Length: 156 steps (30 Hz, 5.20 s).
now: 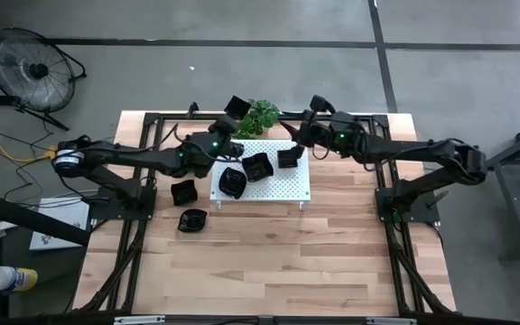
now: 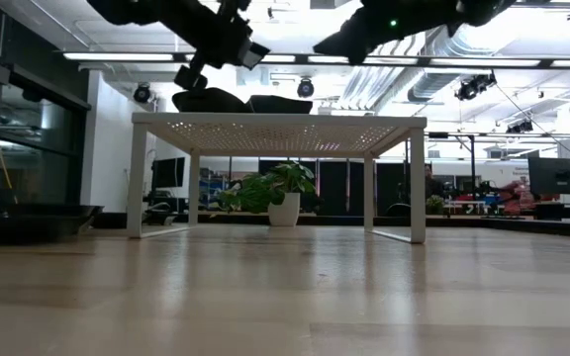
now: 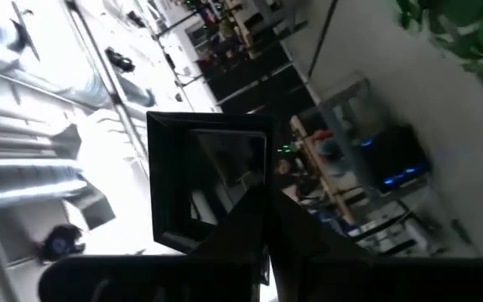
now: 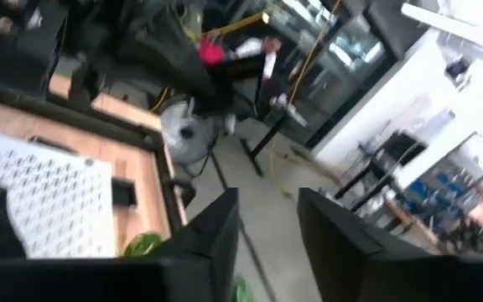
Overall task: Pick & Place Mini shaped plates
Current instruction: Stack the square plate on top of the square plates on the shelf
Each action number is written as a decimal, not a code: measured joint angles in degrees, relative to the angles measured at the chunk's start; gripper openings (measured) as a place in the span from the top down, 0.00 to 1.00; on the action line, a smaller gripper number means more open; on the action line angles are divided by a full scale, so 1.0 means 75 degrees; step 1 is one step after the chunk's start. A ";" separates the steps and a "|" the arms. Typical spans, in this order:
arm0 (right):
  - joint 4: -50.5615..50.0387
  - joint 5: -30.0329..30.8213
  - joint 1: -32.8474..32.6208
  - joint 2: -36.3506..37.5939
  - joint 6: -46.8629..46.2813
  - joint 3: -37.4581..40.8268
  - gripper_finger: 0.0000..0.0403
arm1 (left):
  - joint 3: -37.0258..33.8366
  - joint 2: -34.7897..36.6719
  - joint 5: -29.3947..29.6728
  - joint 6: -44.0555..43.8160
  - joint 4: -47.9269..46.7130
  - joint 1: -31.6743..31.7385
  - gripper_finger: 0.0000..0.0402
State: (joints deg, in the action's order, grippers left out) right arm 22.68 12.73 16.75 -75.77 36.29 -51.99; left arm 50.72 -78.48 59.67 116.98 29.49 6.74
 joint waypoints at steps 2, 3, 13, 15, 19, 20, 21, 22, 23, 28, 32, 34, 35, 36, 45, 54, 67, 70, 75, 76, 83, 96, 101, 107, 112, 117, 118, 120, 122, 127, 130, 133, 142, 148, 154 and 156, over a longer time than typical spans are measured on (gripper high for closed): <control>0.0545 -0.0177 -0.0002 -0.0196 0.0220 0.0000 0.66 | 0.0000 -0.0135 -0.0060 0.0358 0.0233 -0.0002 0.99; 0.0791 -0.0215 -0.0002 -0.0286 0.0377 0.0000 0.63 | 0.0000 -0.0190 -0.0080 0.0468 0.0303 -0.0002 0.99; 0.2450 -0.0734 -0.0002 -0.0931 0.0170 -0.0087 0.61 | -0.0003 -0.0576 -0.0554 0.0857 0.0744 -0.0002 0.99; 0.2271 -0.0733 -0.0002 -0.1073 0.0143 -0.0217 0.61 | -0.0003 -0.0579 -0.0652 0.0960 0.0744 -0.0002 0.99; 0.1994 -0.0743 -0.0049 -0.1308 -0.0146 -0.0631 0.61 | -0.0003 -0.0579 -0.0678 0.0994 0.0881 -0.0002 0.99; 0.1834 -0.0735 -0.0049 -0.1366 -0.0223 -0.0738 0.61 | -0.0003 -0.0579 -0.0679 0.1000 0.0921 -0.0002 0.99; 0.1703 -0.0731 -0.0049 -0.1425 -0.0253 -0.0849 0.61 | -0.0003 -0.0579 -0.0685 0.1022 0.0933 -0.0002 0.99; 0.1568 -0.0690 -0.0049 -0.1479 -0.0313 -0.0946 0.61 | -0.0003 -0.0579 -0.0697 0.1099 0.0922 -0.0002 0.99; 0.1453 -0.0653 -0.0049 -0.1551 -0.0410 -0.1033 0.61 | -0.0003 -0.0579 -0.0710 0.1213 0.0907 -0.0002 0.99; 0.0638 -0.0420 -0.0037 -0.1746 -0.0584 -0.1583 0.61 | -0.0003 -0.0579 -0.0738 0.1383 0.0913 -0.0002 0.99; 0.0336 -0.0204 -0.0035 -0.1843 -0.0805 -0.1800 0.61 | -0.0003 -0.0579 -0.0742 0.1537 0.0849 -0.0002 0.99; 0.0189 -0.0201 -0.0035 -0.1847 -0.0945 -0.1895 0.62 | -0.0003 -0.0579 -0.0861 0.1713 0.0852 0.0001 0.99; 0.0071 -0.0200 -0.0032 -0.1845 -0.0998 -0.1951 0.62 | -0.0003 -0.0579 -0.0887 0.1787 0.0869 -0.0002 0.99; -0.0051 -0.0201 -0.0032 -0.1845 -0.1023 -0.1996 0.63 | -0.0003 -0.0579 -0.0908 0.1832 0.0878 -0.0002 0.99; -0.0520 -0.0133 -0.0035 -0.1845 -0.1043 -0.2022 0.69 | -0.0003 -0.0579 -0.1066 0.1858 0.0862 -0.0002 0.99; -0.0541 0.0111 -0.0032 -0.1842 -0.1043 -0.2020 0.77 | -0.0003 -0.0579 -0.1083 0.1858 0.0858 -0.0002 0.99; -0.0532 0.0088 -0.0032 -0.1842 -0.1040 -0.2020 0.92 | -0.0003 -0.0579 -0.1074 0.1843 0.0852 -0.0002 0.99; -0.0532 0.0077 -0.0032 -0.1842 -0.1039 -0.2020 0.95 | -0.0003 -0.0579 -0.1067 0.1832 0.0857 -0.0002 0.99; -0.0520 0.0053 -0.0032 -0.1842 -0.0937 -0.2020 0.99 | -0.0003 -0.0579 -0.1057 0.1826 0.0865 -0.0002 0.99; -0.0522 0.0054 -0.0032 -0.1842 -0.0912 -0.2020 0.99 | -0.0003 -0.0579 -0.1056 0.1826 0.0864 -0.0002 0.99; -0.0526 0.0055 -0.0032 -0.1842 -0.0871 -0.2020 1.00 | -0.0003 -0.0579 -0.1083 0.1823 0.0861 -0.0002 0.99; -0.0534 0.0055 -0.0032 -0.1842 -0.0975 -0.2020 1.00 | -0.0003 -0.0579 -0.1091 0.1820 0.0856 -0.0002 0.99; -0.0537 0.0055 -0.0032 -0.1839 -0.0979 -0.2020 1.00 | -0.0003 -0.0579 -0.1105 0.1793 0.0855 -0.0002 0.99; -0.0537 0.0050 -0.0035 -0.1827 -0.0979 -0.2020 1.00 | -0.0009 -0.0579 -0.1249 0.1739 0.0843 0.0001 0.90; -0.0606 0.0048 -0.0035 -0.1827 -0.0979 -0.2020 1.00 | -0.0009 -0.0579 -0.1249 0.1741 0.0852 0.0001 0.79; -0.0648 0.0109 -0.0024 -0.1827 -0.1026 -0.2020 1.00 | -0.0009 -0.0579 -0.1212 0.1748 0.0858 -0.0002 0.73; -0.0648 0.0126 -0.0016 -0.1827 -0.1027 -0.2020 1.00 | -0.0009 -0.0579 -0.1155 0.1752 0.0860 -0.0002 0.72; -0.0648 0.0138 0.0027 -0.1827 -0.1028 -0.2020 1.00 | -0.0009 -0.0576 -0.1027 0.1768 0.0869 -0.0002 0.71; -0.0648 0.0146 0.0090 -0.1827 -0.1043 -0.2020 1.00 | -0.0009 -0.0576 -0.0863 0.1768 0.0867 -0.0002 0.70; -0.0648 0.0144 0.0275 -0.1827 -0.1175 -0.2020 1.00 | -0.0009 -0.0576 -0.0588 0.1768 0.0858 -0.0002 0.70; -0.0725 0.0142 0.0409 -0.1789 -0.1446 -0.2020 1.00 | -0.0009 -0.0571 -0.0269 0.1834 0.0859 -0.0002 0.70; -0.1038 0.0141 0.0548 -0.1626 -0.1777 -0.2017 1.00 | -0.0009 -0.0459 0.0035 0.1696 0.0866 -0.0002 0.70; -0.3275 -0.0568 0.0919 -0.0549 -0.3194 -0.2017 1.00 | -0.0009 0.0235 0.0534 0.0113 0.0160 0.0004 0.70; -0.5309 -0.1487 0.1001 0.0261 -0.3045 -0.2017 1.00 | -0.0009 0.0927 0.0517 -0.2031 -0.2427 0.0023 0.70; -0.6043 -0.2923 0.1483 0.0800 -0.2543 -0.2017 1.00 | -0.0009 0.1525 -0.0201 -0.4078 -0.4406 0.0234 0.70; -0.6148 -0.3592 0.1693 0.0804 -0.2648 -0.2020 1.00 | -0.0009 0.1693 -0.0515 -0.4495 -0.4748 0.0309 0.70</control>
State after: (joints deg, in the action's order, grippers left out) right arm -23.43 -14.21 29.45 -69.74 16.43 -67.13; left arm 50.65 -65.79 55.81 83.26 -6.12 9.06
